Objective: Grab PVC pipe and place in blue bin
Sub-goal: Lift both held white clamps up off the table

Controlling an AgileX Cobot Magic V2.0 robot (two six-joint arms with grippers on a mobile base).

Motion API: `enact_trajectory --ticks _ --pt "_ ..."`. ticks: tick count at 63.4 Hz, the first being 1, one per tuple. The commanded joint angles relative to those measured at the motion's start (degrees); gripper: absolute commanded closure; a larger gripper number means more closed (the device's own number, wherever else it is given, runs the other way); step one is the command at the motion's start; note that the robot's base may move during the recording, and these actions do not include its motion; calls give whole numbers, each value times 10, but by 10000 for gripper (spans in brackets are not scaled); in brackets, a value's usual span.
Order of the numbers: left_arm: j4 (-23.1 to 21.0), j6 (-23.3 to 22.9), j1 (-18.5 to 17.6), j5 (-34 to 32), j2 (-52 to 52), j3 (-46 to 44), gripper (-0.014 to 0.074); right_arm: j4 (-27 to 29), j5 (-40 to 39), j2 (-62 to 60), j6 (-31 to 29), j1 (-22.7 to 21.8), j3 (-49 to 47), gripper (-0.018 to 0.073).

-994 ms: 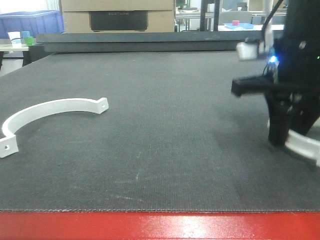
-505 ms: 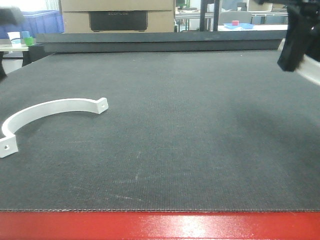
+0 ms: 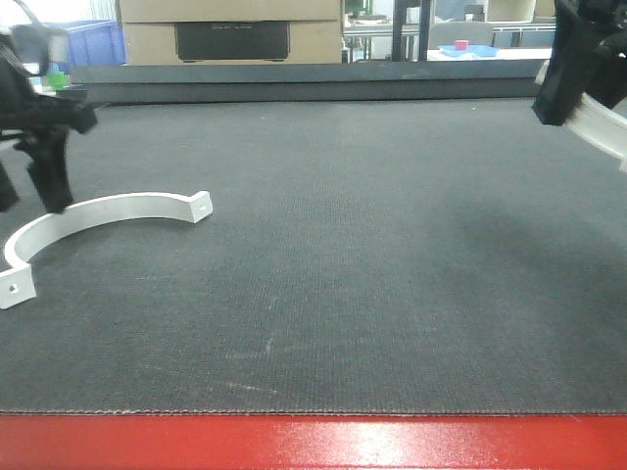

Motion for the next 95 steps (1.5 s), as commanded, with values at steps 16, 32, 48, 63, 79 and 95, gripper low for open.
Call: enact_trajectory --ticks 16,32,48,63,79,95 --pt "4 -3 -1 15 32 -5 355 -1 -7 -5 -4 0 1 727" --pt "5 -10 -1 22 52 -5 395 -1 -8 -5 -4 0 1 727" --pt "4 -19 -1 31 55 -5 460 -1 -7 -5 -4 0 1 727" --pt "4 -19 -1 41 55 -5 708 -1 -9 -5 -4 0 1 727" --pt "0 -27 -1 90 6 -5 708 0 -10 -40 -4 0 1 727" --pt "-51 -64 -1 93 -115 9 708 0 -61 -110 -20 0 1 727"
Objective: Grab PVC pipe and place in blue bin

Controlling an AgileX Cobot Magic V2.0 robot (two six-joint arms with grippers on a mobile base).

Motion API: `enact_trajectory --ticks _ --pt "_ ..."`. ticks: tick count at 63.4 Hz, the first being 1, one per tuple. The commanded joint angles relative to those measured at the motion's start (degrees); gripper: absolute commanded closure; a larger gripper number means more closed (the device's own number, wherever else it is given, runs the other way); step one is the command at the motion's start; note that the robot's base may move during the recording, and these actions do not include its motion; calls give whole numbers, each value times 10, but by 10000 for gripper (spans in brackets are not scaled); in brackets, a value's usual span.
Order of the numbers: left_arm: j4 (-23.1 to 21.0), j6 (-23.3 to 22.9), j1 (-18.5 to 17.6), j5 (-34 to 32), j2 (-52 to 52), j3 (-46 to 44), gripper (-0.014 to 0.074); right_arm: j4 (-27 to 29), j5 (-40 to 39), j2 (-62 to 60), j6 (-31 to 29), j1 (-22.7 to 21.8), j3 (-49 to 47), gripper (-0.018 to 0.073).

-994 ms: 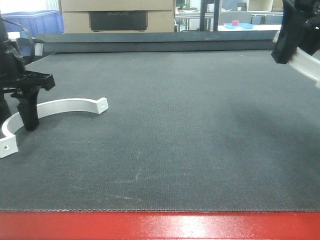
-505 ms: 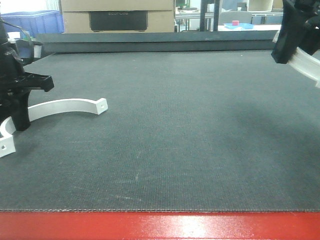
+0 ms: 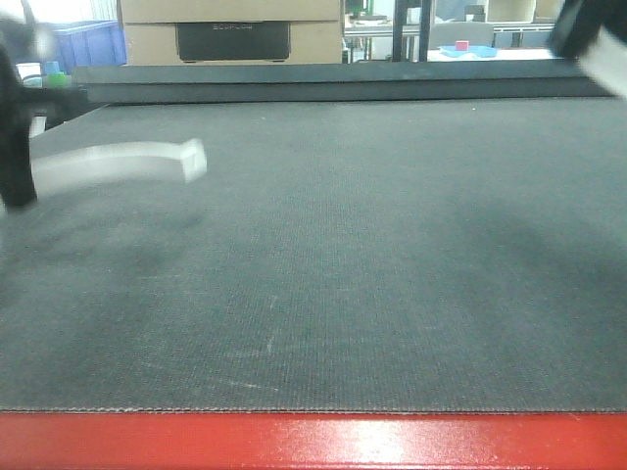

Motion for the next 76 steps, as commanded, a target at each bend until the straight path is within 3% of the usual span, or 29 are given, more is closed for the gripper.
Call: enact_trajectory --ticks 1,19,46,55,76 --pt "-28 -14 0 -12 -54 10 708 -2 -38 -31 -21 0 -1 727" --pt "-37 -14 0 -182 -219 120 708 -23 -112 -89 -39 0 24 727" --pt "-37 -14 0 -461 -457 321 708 -29 -319 -233 -39 0 211 727" --pt "-35 -14 0 -503 -532 367 708 -30 -350 -298 -39 0 242 727" --pt "-1 -14 0 -508 -639 388 708 -32 -349 -382 -39 0 256 727"
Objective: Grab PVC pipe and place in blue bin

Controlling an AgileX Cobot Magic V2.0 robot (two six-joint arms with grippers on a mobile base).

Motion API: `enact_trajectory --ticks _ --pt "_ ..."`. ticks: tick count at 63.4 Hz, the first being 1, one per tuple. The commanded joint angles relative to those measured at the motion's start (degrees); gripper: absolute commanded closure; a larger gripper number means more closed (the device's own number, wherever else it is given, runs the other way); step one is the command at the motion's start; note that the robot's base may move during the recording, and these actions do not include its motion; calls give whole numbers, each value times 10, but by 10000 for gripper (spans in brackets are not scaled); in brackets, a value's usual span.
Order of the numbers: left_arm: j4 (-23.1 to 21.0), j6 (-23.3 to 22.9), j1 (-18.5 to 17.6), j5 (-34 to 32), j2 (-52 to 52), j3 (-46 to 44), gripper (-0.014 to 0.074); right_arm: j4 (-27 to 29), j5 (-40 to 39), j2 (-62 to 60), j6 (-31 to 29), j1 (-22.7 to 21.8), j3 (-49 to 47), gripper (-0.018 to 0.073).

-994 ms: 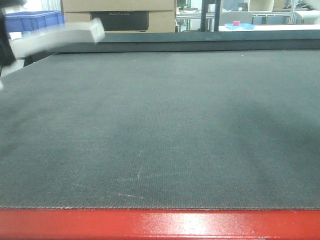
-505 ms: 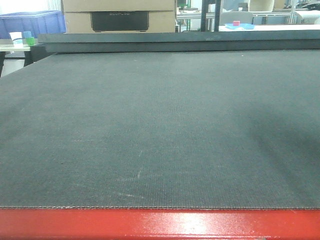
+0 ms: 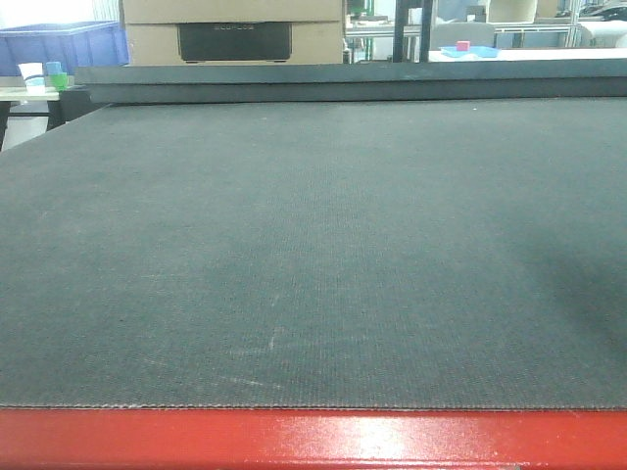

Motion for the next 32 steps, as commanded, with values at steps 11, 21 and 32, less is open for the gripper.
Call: enact_trajectory --ticks 11,21,32 --pt "5 -4 0 -24 -23 0 708 -7 -18 -19 -3 0 1 727" --pt "5 -4 0 -24 -23 0 708 -94 -30 -18 -3 0 1 727" --pt "5 -4 0 -24 -23 0 708 -97 -76 -18 -3 0 1 727"
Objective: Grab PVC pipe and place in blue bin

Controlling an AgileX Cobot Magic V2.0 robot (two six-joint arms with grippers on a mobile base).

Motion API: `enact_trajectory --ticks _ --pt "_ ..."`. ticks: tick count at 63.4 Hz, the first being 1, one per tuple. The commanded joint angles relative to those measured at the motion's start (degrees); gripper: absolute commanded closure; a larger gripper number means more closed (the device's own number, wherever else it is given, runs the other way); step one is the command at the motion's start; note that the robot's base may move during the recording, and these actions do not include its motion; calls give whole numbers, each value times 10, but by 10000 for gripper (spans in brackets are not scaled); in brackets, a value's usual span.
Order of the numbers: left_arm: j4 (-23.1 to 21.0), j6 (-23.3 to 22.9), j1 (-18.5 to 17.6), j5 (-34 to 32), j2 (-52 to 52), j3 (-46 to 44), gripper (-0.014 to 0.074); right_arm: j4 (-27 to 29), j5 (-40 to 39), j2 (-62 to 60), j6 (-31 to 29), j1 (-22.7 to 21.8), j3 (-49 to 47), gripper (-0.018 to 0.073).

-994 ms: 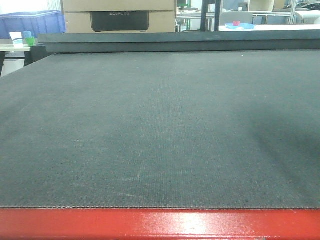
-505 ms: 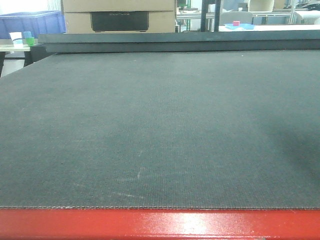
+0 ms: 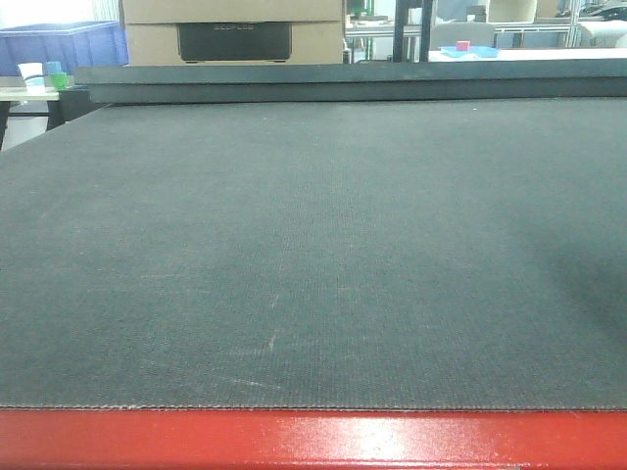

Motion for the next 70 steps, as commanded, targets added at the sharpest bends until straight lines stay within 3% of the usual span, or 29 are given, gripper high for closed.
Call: enact_trajectory --ticks 1,70 --pt "0 -3 0 -15 -3 0 708 -11 -36 -4 -2 0 1 727" --pt "0 -3 0 -15 -3 0 708 -11 -32 -4 -2 0 1 727"
